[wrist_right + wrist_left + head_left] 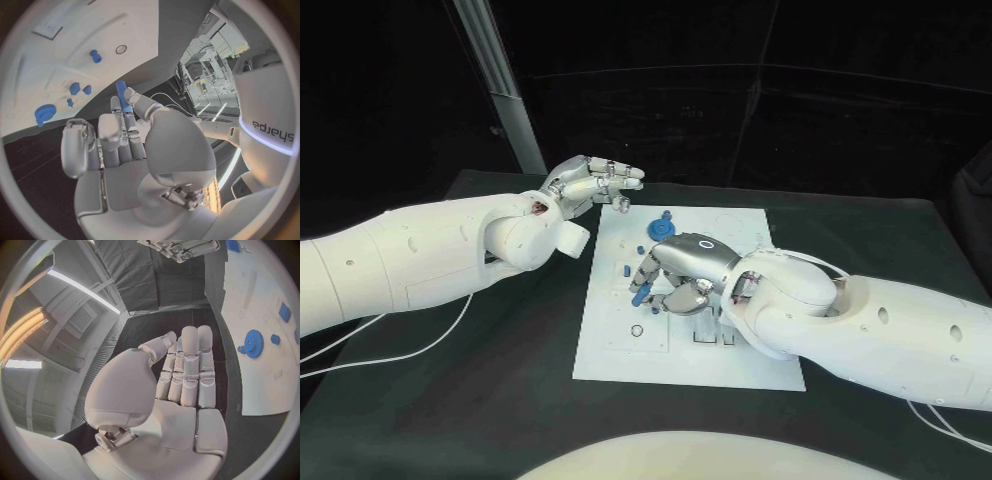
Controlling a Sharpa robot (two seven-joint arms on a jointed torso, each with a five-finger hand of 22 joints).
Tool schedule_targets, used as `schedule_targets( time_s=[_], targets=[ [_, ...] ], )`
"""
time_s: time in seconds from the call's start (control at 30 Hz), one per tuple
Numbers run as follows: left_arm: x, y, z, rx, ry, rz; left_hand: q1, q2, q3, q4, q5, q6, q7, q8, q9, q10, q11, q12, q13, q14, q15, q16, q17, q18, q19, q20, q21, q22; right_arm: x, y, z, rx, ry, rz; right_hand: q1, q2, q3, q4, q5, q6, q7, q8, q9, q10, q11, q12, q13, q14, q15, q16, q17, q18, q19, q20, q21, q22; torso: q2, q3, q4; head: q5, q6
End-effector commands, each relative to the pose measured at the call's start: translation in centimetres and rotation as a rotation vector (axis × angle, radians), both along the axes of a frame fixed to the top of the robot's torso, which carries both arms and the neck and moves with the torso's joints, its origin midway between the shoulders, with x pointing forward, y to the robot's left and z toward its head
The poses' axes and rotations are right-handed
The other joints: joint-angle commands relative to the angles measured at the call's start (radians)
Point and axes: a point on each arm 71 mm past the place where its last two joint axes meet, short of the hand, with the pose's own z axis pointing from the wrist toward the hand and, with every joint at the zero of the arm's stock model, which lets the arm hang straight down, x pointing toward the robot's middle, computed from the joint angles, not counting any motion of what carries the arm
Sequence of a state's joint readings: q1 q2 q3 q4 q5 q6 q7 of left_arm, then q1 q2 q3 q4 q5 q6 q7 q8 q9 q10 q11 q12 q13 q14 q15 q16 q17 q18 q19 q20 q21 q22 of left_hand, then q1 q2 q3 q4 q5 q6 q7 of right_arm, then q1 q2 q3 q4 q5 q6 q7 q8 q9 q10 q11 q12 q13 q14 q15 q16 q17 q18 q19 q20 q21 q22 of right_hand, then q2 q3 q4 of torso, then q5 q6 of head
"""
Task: Assemble the parts on the task board
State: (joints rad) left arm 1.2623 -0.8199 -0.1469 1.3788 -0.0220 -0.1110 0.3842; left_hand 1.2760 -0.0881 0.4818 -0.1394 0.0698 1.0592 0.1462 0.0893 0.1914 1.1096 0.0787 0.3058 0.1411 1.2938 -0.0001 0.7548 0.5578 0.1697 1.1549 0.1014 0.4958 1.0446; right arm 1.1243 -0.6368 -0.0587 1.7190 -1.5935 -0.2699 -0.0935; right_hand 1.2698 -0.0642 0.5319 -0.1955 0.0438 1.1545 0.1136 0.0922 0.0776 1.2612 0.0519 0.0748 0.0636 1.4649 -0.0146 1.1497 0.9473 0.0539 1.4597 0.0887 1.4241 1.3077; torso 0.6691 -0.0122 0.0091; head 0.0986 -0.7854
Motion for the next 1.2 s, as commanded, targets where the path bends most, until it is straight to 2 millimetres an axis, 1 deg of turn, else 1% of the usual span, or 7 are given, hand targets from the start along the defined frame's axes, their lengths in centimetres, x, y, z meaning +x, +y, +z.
schedule_targets(
  time_s=[0.03,0.17,0.33,0.47,0.57,1.03,1.2],
  targets=[
    [0.0,-0.2,0.1,-0.01,-0.003,-0.01,-0.003,0.01,-0.004,-0.002,-0.003,-0.002,0.006,-0.004,0.0,-0.007,0.003,0.007,0.002,-0.007,-0.001,-0.005,-0.001,0.012,-0.006,0.002,-0.005,-0.002,-0.3,0.5,-0.8,-0.037,0.014,0.048,0.0,0.005,0.006,-0.001,0.004,0.001,0.005,-0.007,0.0,0.002,0.004,-0.005,0.0,0.013,-0.007,0.0,-0.001,-0.004,0.001,-0.004,0.002,0.076,0.0,0.0001,0.0,0.006,-0.004],
    [0.0,-0.3,0.1,-0.011,-0.002,-0.012,-0.003,0.01,-0.004,-0.002,-0.003,-0.002,0.006,-0.004,0.0,-0.007,0.003,0.007,0.002,-0.007,-0.001,-0.005,-0.001,0.012,-0.006,0.002,-0.005,-0.002,-0.5,1.1,-1.9,-0.073,0.028,0.06,0.0,0.006,0.008,-0.002,0.004,0.0,0.006,-0.008,-0.001,0.001,0.005,-0.007,0.0,0.013,-0.007,0.0,-0.002,-0.004,0.001,-0.004,0.001,0.075,0.0,0.0004,-0.0006,0.011,-0.007],
    [0.0,-0.4,0.1,-0.012,-0.002,-0.015,-0.003,0.01,-0.004,-0.002,-0.003,-0.002,0.006,-0.004,0.0,-0.007,0.003,0.007,0.002,-0.007,-0.001,-0.005,-0.001,0.012,-0.006,0.002,-0.005,-0.002,-0.6,1.4,-2.7,-0.107,0.044,0.066,-0.001,0.006,0.008,-0.002,0.004,-0.001,0.007,-0.01,-0.001,0.0,0.006,-0.009,0.0,0.013,-0.006,0.0,-0.001,-0.004,0.0,-0.004,0.001,0.075,0.0,0.0009,-0.0002,0.016,-0.008],
    [0.0,-0.4,0.1,-0.012,-0.002,-0.016,-0.003,0.01,-0.004,-0.002,-0.003,-0.002,0.006,-0.004,0.0,-0.007,0.003,0.007,0.002,-0.007,-0.001,-0.005,-0.001,0.012,-0.006,0.002,-0.005,-0.002,-0.7,1.6,-3.0,-0.124,0.053,0.073,-0.002,0.006,0.009,-0.002,0.004,-0.001,0.007,-0.01,-0.001,0.0,0.006,-0.009,0.0,0.013,-0.006,0.0,-0.002,-0.004,0.0,-0.004,0.001,0.075,0.0,0.0003,-0.0009,0.018,-0.01],
    [0.0,-0.4,0.1,-0.012,-0.001,-0.017,-0.003,0.01,-0.005,-0.002,-0.003,-0.002,0.006,-0.005,0.0,-0.008,0.003,0.007,0.002,-0.008,-0.001,-0.006,-0.002,0.012,-0.006,0.003,-0.006,-0.002,-0.7,1.7,-3.1,-0.133,0.054,0.077,-0.002,0.006,0.009,-0.002,0.004,-0.001,0.007,-0.01,-0.001,0.0,0.006,-0.009,0.0,0.013,-0.006,0.0,-0.002,-0.004,0.0,-0.004,0.001,0.075,0.001,0.001,-0.0017,0.02,-0.012],
    [0.0,-0.5,0.1,-0.012,0.0,-0.019,-0.003,0.011,-0.005,-0.003,-0.003,-0.002,0.006,-0.005,0.0,-0.008,0.003,0.008,0.002,-0.008,0.0,-0.006,-0.002,0.012,-0.006,0.003,-0.007,-0.003,-0.6,2.1,-3.5,-0.179,0.038,0.072,-0.002,0.006,0.009,-0.002,0.004,-0.001,0.007,-0.01,-0.001,0.0,0.007,-0.01,0.0,0.013,-0.006,0.0,-0.002,-0.004,-0.001,-0.004,0.0,0.073,0.001,0.001,-0.0008,0.02,-0.018],
    [0.0,-0.5,0.1,-0.012,0.0,-0.019,-0.003,0.011,-0.005,-0.003,-0.003,-0.002,0.006,-0.005,0.0,-0.008,0.003,0.008,0.002,-0.008,0.0,-0.006,-0.002,0.012,-0.006,0.003,-0.007,-0.003,-0.6,2.2,-3.7,-0.197,0.037,0.073,-0.002,0.006,0.009,-0.002,0.004,-0.001,0.007,-0.01,-0.001,0.0,0.007,-0.01,0.0,0.012,-0.005,0.0,-0.003,-0.004,-0.001,-0.004,0.0,0.074,0.0,0.0004,-0.0012,0.02,-0.02]
  ],
)
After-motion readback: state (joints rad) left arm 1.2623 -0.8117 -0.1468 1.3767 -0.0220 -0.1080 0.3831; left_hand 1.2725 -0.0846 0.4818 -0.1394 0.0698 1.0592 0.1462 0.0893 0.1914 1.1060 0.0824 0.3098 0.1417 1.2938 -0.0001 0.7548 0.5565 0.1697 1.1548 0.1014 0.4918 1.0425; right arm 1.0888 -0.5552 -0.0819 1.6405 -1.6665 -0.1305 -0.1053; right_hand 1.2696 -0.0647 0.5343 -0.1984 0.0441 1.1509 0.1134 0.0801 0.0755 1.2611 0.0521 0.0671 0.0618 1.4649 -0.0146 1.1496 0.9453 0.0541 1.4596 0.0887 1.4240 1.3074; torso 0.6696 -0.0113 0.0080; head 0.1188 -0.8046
